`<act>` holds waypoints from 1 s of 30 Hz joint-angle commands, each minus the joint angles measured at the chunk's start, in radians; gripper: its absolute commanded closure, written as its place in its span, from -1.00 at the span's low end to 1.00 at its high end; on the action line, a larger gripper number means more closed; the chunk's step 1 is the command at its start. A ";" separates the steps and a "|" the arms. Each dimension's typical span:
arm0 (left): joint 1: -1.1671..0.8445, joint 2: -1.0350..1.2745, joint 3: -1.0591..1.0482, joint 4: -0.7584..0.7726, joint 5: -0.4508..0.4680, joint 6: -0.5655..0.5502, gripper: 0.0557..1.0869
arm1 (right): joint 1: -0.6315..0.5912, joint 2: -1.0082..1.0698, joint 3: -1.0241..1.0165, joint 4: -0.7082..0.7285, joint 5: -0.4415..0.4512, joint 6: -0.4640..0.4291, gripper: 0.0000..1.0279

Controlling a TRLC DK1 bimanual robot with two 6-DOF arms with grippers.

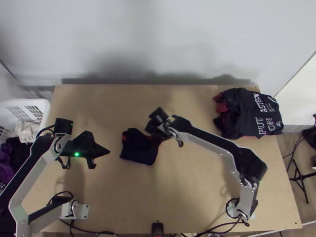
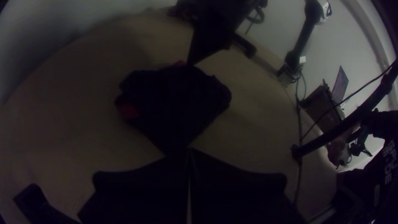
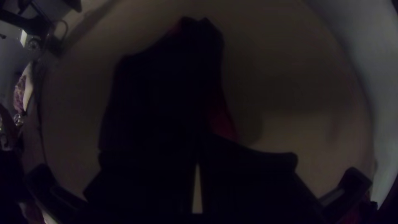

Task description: Fold the t-shirt

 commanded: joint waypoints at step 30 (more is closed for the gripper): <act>0.011 0.018 0.015 0.006 0.000 0.000 0.92 | 0.249 -0.110 -0.051 0.002 -0.020 0.018 0.95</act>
